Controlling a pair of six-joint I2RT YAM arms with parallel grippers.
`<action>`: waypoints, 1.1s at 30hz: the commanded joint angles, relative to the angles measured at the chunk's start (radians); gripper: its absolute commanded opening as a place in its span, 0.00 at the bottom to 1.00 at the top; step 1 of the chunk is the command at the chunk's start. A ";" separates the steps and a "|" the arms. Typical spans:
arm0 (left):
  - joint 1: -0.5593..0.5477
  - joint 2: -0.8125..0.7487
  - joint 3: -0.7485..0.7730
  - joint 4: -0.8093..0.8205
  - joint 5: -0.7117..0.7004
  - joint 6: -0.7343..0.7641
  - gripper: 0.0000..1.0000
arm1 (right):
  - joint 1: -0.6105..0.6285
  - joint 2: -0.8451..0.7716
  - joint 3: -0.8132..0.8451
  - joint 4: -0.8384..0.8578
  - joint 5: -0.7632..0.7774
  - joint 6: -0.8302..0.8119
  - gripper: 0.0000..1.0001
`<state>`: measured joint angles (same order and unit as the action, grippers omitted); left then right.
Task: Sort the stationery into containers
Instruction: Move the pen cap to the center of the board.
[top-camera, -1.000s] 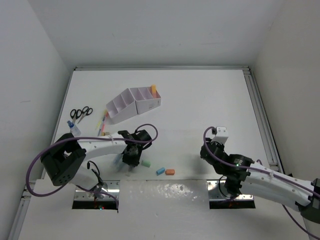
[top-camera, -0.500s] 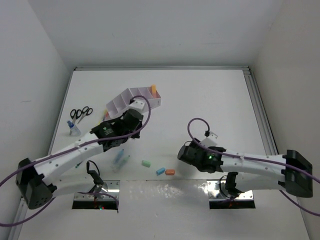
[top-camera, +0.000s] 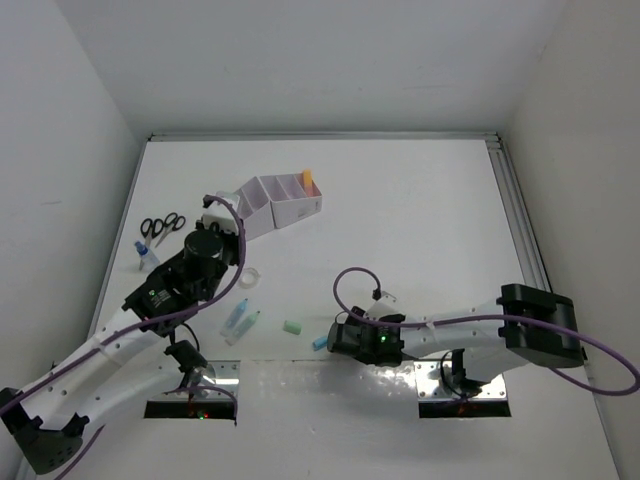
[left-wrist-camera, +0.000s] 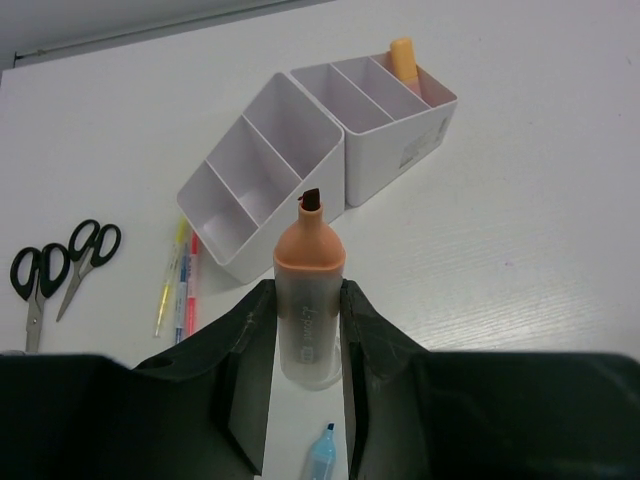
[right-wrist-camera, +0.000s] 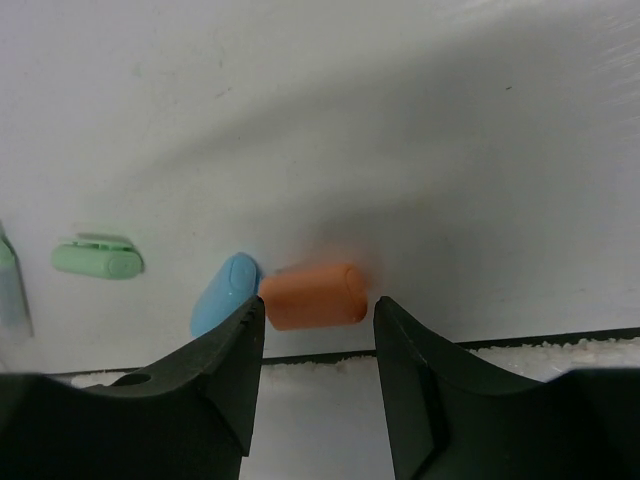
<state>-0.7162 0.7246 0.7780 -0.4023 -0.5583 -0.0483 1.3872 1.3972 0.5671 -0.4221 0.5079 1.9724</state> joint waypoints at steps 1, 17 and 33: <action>0.015 -0.039 -0.003 0.014 0.005 0.005 0.00 | 0.022 0.037 0.039 0.075 -0.011 0.710 0.47; 0.024 -0.080 0.009 -0.035 -0.006 0.004 0.00 | -0.002 0.112 0.008 0.074 0.089 0.763 0.44; 0.047 -0.067 0.012 -0.040 -0.018 -0.009 0.00 | -0.355 0.103 0.035 0.174 0.027 -0.175 0.41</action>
<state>-0.6838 0.6579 0.7719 -0.4610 -0.5598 -0.0570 1.0897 1.4799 0.5526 -0.2161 0.5556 1.9480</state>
